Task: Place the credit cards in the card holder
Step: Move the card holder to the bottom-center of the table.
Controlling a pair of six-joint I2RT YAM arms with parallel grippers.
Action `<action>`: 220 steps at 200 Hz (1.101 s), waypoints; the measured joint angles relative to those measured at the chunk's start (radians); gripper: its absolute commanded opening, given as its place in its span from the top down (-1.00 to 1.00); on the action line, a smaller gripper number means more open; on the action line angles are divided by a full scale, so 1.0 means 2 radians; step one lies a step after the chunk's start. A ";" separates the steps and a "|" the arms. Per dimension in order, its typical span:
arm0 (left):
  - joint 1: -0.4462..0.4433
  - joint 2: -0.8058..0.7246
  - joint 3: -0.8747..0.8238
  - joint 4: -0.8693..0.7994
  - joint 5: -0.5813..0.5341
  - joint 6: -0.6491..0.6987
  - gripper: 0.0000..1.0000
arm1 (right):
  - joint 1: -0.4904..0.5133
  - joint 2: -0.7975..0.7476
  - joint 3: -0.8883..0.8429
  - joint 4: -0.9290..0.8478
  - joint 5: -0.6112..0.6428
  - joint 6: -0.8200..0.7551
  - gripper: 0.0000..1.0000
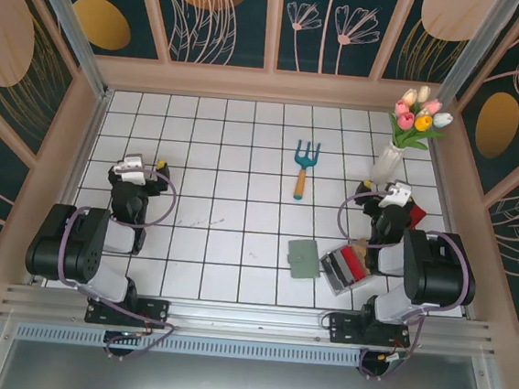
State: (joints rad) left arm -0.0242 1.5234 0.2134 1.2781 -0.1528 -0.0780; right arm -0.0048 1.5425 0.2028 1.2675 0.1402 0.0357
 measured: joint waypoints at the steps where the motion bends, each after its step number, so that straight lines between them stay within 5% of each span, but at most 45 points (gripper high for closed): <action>1: 0.000 0.000 0.000 0.000 0.000 0.000 -0.98 | 0.000 0.000 0.000 0.000 -0.001 0.000 -0.98; 172: 0.000 -0.003 -0.012 0.015 0.005 0.000 -0.97 | -0.010 -0.003 0.007 -0.020 -0.067 -0.006 -0.98; 220: 0.000 -0.131 -0.032 -0.047 -0.004 -0.012 -0.98 | -0.007 -0.140 0.038 -0.183 -0.056 0.013 -0.98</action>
State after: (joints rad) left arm -0.0242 1.2617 0.1490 1.1847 -0.1604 -0.1020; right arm -0.0181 1.2625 0.2790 0.9016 0.0273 0.0620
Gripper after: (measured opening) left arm 0.988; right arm 0.990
